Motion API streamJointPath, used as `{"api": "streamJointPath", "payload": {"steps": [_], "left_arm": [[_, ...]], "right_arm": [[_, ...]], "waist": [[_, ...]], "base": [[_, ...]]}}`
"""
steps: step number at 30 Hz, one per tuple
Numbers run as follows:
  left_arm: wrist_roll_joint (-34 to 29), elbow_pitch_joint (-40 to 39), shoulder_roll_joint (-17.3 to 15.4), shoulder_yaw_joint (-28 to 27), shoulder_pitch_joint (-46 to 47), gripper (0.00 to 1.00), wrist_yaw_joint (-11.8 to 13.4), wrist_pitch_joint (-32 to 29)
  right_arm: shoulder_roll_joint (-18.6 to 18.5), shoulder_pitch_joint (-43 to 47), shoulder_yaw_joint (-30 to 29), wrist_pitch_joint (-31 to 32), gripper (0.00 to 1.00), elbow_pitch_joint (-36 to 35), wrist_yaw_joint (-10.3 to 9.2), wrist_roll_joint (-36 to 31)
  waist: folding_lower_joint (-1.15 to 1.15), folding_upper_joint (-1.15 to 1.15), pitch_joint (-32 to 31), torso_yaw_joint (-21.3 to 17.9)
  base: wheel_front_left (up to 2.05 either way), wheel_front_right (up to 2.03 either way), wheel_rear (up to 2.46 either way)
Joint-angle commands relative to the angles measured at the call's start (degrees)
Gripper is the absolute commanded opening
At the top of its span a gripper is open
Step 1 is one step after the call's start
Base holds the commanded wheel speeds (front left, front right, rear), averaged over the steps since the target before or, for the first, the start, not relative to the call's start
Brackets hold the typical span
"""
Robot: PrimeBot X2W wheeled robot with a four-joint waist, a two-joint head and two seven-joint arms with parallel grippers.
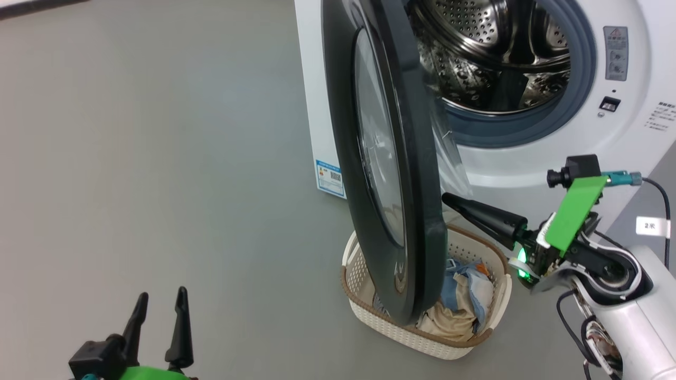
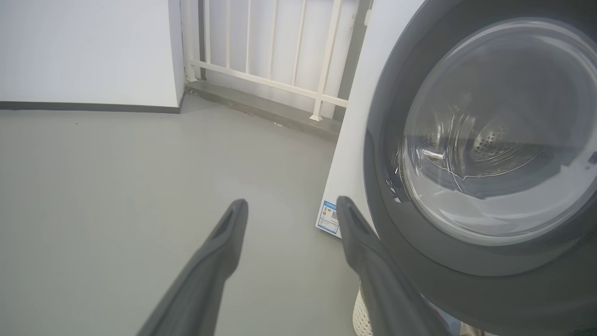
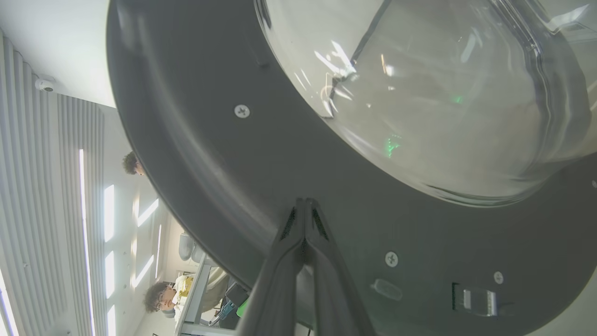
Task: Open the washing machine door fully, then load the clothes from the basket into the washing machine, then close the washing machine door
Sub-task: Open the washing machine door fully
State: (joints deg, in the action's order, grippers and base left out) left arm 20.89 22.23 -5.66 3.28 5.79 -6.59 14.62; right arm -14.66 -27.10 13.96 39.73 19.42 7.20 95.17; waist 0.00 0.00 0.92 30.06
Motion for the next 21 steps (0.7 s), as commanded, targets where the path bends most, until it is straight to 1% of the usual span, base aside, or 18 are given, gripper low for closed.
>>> {"api": "streamJointPath", "payload": {"steps": [1, 3, 4, 5, 8, 12, 17, 21], "left_arm": [[-0.84, -0.73, -1.36, -1.40, 2.05, 1.00, -0.25, 0.25], [-0.87, -0.39, -1.59, -0.76, 2.23, 1.00, -0.33, 0.01], [-0.83, -0.29, -1.74, -0.55, 2.25, 1.00, -0.35, -0.10], [-0.77, -0.26, -1.89, -0.43, 2.26, 1.00, -0.38, -0.13], [-0.48, -0.38, -2.16, -0.08, 2.31, 1.00, -0.44, -0.12], [-0.23, -0.61, -2.72, 0.17, 2.30, 1.00, -0.48, -0.17], [0.11, -1.27, -3.11, -0.03, 2.29, 1.00, -0.34, -0.11], [0.18, -1.62, -3.33, -0.15, 2.22, 1.00, -0.02, -0.05]], "right_arm": [[-0.46, 0.67, -0.33, -0.69, 0.30, -2.38, 0.29, -1.15], [-0.73, 2.12, -1.07, -1.57, 0.53, -3.94, 0.29, -1.55], [-0.81, 2.80, -1.31, -1.97, 0.82, -4.86, 0.29, -1.83], [-0.86, 3.34, -1.53, -2.40, 1.00, -5.83, 0.29, -2.15], [-1.07, 4.69, -2.01, -4.02, 1.00, -8.80, 0.29, -3.66], [-1.57, 5.89, -1.88, -7.03, 1.00, -12.74, 0.29, -7.22], [-2.77, 6.58, -1.58, -13.75, 1.00, -18.43, 0.29, -13.25], [-4.24, 7.34, -0.30, -20.03, 1.00, -21.21, 0.29, -17.96]], "waist": [[0.00, 0.00, -0.97, -0.58], [0.00, 0.00, -1.81, -1.01], [0.00, 0.00, -2.09, -1.48], [0.00, 0.00, -2.26, -2.12], [0.00, 0.00, -2.73, -4.16], [0.00, 0.00, -2.89, -7.27], [0.00, 0.00, -2.72, -11.30], [0.00, 0.00, -2.50, -14.75]], "base": [[0.00, 0.00, 0.00], [0.00, 0.00, 0.00], [0.00, 0.00, 0.00], [0.00, 0.00, 0.00], [0.00, 0.00, 0.00], [0.00, 0.00, 0.00], [0.00, 0.00, 0.00], [0.00, 0.00, 0.00]]}}
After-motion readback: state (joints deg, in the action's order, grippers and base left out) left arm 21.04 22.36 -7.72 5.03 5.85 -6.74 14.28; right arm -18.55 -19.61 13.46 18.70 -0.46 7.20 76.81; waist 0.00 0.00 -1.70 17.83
